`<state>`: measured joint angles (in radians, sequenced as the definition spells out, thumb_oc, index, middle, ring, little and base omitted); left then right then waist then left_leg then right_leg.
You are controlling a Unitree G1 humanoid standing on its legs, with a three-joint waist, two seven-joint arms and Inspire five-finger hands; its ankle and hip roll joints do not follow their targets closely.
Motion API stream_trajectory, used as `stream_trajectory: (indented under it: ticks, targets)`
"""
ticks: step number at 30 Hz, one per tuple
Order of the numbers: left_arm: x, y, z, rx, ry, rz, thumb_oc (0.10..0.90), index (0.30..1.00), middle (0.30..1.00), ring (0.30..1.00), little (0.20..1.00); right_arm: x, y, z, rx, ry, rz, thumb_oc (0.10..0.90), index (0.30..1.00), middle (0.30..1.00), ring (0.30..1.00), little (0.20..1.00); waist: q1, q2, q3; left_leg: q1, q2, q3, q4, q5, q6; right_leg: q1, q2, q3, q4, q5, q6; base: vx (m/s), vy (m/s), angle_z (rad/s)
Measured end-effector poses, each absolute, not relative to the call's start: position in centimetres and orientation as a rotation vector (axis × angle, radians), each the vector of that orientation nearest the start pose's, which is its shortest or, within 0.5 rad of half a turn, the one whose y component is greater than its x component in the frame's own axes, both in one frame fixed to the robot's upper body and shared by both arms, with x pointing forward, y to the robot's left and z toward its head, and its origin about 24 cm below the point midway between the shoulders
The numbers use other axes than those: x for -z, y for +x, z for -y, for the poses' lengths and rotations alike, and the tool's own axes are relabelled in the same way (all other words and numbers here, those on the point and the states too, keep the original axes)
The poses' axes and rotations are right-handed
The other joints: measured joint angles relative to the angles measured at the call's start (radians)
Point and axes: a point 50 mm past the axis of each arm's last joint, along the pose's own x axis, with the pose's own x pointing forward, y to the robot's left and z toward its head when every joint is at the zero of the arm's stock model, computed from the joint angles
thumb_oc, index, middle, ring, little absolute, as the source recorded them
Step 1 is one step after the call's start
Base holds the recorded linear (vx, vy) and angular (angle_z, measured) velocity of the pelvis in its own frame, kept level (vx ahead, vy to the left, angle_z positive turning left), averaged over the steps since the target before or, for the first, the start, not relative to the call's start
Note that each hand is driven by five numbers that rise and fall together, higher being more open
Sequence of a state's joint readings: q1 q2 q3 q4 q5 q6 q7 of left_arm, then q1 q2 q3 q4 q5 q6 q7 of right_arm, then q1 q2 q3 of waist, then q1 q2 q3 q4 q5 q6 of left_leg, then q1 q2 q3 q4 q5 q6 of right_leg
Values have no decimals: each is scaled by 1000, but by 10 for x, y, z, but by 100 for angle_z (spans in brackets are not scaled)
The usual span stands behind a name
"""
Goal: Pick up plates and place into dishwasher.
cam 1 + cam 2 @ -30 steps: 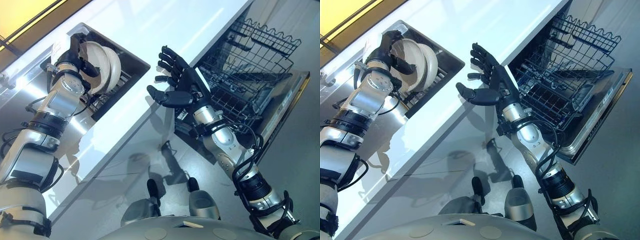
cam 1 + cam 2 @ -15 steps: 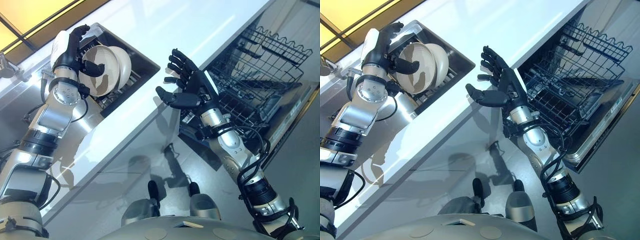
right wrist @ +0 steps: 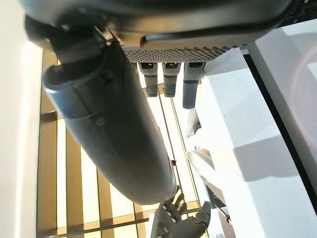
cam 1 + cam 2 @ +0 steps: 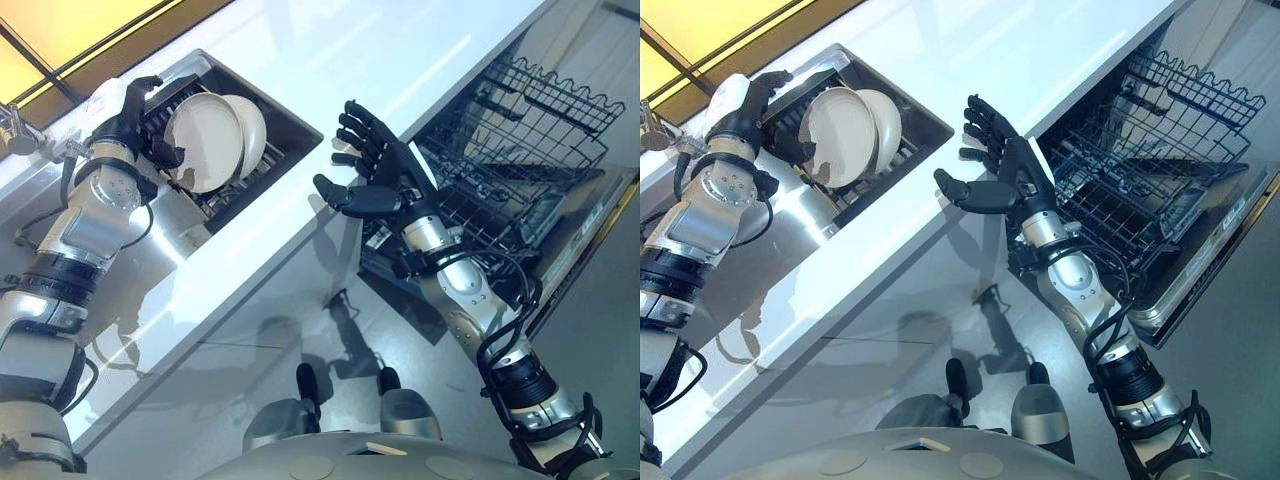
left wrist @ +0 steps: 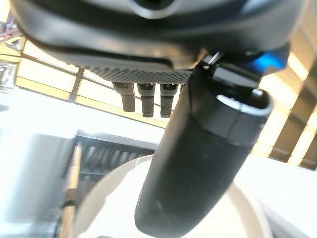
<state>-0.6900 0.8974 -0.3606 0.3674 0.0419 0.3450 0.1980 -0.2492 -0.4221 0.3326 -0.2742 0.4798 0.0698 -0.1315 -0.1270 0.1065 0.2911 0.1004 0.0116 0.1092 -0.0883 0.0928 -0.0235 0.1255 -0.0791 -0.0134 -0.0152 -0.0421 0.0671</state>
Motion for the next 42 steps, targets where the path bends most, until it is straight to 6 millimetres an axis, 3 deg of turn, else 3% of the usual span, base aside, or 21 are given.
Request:
stream_trajectory:
  ticks: [8, 17, 22, 26, 31, 36, 42]
  targets:
    - [-193, 355, -288, -370, 1053, -14, 800, 900, 900, 900, 900, -137, 271, 115, -379, 62, 251, 800, 900, 900, 900, 900, -21, 0, 0, 0, 0, 21, 0, 0, 0, -17, 0, 23, 16, 0, 0, 41, -10, -8]
    - [-200, 362, -281, -403, 1075, -3, 800, 900, 900, 900, 900, -124, 273, 124, -350, 40, 179, 800, 900, 900, 900, 900, -74, 2, 0, -14, 3, 36, 0, 1, 1, -69, 5, 61, 49, -1, 2, -6, -10, -12]
    - [-209, 368, -271, -401, 1084, 11, 800, 900, 900, 900, 900, -93, 271, 137, -302, -23, 13, 800, 900, 900, 900, 900, -91, 13, 7, -48, 0, 37, 0, 6, 7, -112, 3, 65, 67, -3, 4, -34, 8, -3]
    - [-206, 370, -272, -401, 1113, -38, 800, 900, 900, 900, 900, -75, 266, 149, -265, -62, -81, 800, 900, 900, 900, 900, -96, 50, 34, -62, -1, 49, 0, 6, 7, -133, 2, 78, 70, -2, 6, -48, 16, -9]
    - [-223, 376, -270, -344, 1290, -117, 800, 900, 900, 900, 900, -77, 267, 158, -253, -101, -81, 800, 900, 900, 900, 900, -101, 78, 71, -78, 0, 55, 0, 6, 6, -156, 5, 84, 78, -2, 6, -61, 14, -4]
    - [-244, 376, -277, -300, 1471, -200, 800, 900, 900, 900, 900, -80, 268, 160, -257, -85, -75, 800, 900, 900, 900, 900, -102, 79, 111, -81, -1, 60, 0, 6, 7, -166, 3, 86, 87, -4, 8, -46, 7, -4]
    - [-255, 374, -279, -245, 1655, -270, 800, 900, 900, 900, 900, -82, 269, 161, -258, -82, -66, 800, 900, 900, 900, 900, -100, 81, 113, -88, -1, 58, 0, 6, 7, -170, 3, 84, 85, -4, 8, -28, 6, 0]
